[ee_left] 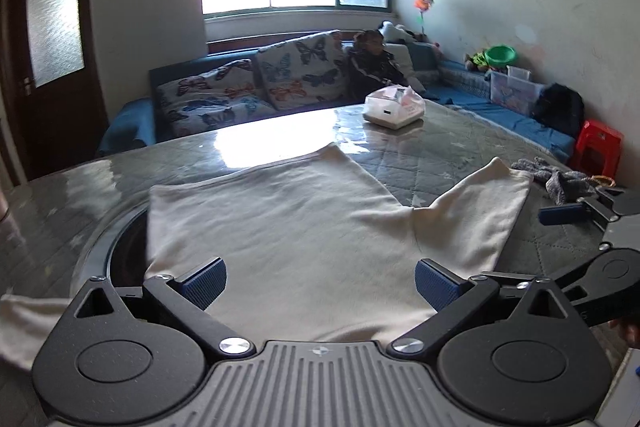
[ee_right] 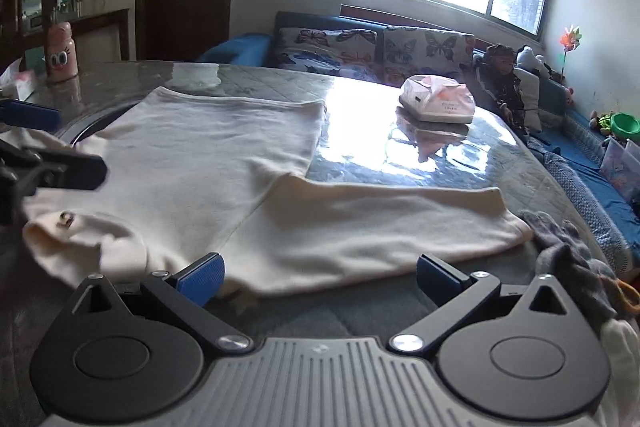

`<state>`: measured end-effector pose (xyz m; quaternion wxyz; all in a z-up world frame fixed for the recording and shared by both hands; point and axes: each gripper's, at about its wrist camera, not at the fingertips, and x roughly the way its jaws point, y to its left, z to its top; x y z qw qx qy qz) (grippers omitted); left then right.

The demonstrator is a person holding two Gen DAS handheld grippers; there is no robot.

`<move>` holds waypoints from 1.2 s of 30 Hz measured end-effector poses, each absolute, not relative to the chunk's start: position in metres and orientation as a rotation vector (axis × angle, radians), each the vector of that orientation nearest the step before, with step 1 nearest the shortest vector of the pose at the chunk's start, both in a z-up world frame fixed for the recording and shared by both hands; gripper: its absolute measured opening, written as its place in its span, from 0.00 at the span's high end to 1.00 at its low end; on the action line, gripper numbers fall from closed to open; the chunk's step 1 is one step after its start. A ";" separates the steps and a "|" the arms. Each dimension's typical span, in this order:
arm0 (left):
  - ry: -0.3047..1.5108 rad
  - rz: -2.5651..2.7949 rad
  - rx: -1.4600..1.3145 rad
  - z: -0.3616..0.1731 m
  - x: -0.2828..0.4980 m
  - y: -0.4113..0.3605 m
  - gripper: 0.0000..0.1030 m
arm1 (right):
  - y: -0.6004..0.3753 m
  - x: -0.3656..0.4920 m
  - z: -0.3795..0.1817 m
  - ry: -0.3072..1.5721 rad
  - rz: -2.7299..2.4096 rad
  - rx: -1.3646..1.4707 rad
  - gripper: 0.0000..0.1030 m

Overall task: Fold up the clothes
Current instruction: 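Move both grippers back over the flattened sweatshirt to survey it, then grasp the sweatshirt side edge with the right gripper and lift it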

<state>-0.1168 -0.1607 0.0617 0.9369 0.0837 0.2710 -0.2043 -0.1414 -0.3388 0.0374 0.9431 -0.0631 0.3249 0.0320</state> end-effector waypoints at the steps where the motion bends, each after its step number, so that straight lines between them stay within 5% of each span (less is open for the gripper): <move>1: 0.560 -0.423 0.175 0.059 -0.113 -0.164 0.02 | -0.339 -0.137 0.037 0.666 0.062 -0.132 0.00; 13: 0.655 -0.533 0.281 0.019 -0.121 -0.177 0.06 | -0.354 -0.139 0.024 0.709 0.097 -0.184 0.00; 20: 0.618 -0.556 0.238 0.044 -0.120 -0.164 0.05 | -0.407 -0.129 0.047 0.717 0.051 -0.032 0.02; 36: 0.619 -0.594 0.175 0.045 -0.098 -0.189 0.06 | -0.497 -0.071 0.021 0.757 -0.241 0.203 0.49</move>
